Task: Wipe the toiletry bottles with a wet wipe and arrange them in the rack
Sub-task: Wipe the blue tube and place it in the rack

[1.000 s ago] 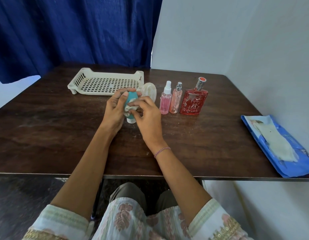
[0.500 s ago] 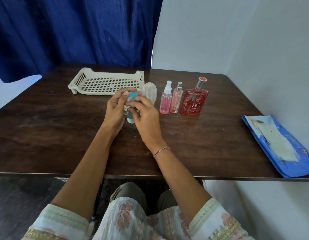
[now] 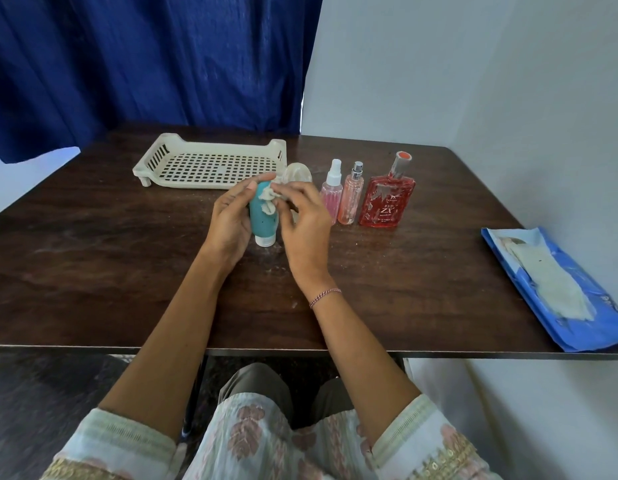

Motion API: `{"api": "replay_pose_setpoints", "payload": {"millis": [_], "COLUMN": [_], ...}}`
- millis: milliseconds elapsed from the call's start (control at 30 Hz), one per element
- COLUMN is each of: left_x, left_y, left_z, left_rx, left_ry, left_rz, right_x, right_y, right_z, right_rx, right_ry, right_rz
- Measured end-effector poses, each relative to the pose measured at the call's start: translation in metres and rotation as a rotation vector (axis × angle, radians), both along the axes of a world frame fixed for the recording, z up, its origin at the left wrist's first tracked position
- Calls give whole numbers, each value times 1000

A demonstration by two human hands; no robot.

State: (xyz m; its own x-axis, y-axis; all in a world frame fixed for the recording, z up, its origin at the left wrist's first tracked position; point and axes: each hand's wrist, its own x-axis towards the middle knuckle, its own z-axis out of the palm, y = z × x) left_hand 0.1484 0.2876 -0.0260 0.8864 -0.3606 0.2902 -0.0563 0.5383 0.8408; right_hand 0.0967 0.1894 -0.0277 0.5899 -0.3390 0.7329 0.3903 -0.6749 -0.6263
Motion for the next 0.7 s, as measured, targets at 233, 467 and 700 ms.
{"api": "replay_pose_setpoints", "payload": {"millis": [233, 467, 700], "left_x": [0, 2, 1], "left_y": [-3, 1, -2], "left_z": [2, -1, -1], "left_rx": [5, 63, 81], "left_ry": [-2, -38, -63], "left_rz": [4, 21, 18], "right_x": [-1, 1, -4], "right_y": [3, -6, -5], "right_z": [1, -3, 1], "right_rx": [-123, 17, 16], "right_ry": [-25, 103, 43], "right_rz": [8, -5, 3]}}
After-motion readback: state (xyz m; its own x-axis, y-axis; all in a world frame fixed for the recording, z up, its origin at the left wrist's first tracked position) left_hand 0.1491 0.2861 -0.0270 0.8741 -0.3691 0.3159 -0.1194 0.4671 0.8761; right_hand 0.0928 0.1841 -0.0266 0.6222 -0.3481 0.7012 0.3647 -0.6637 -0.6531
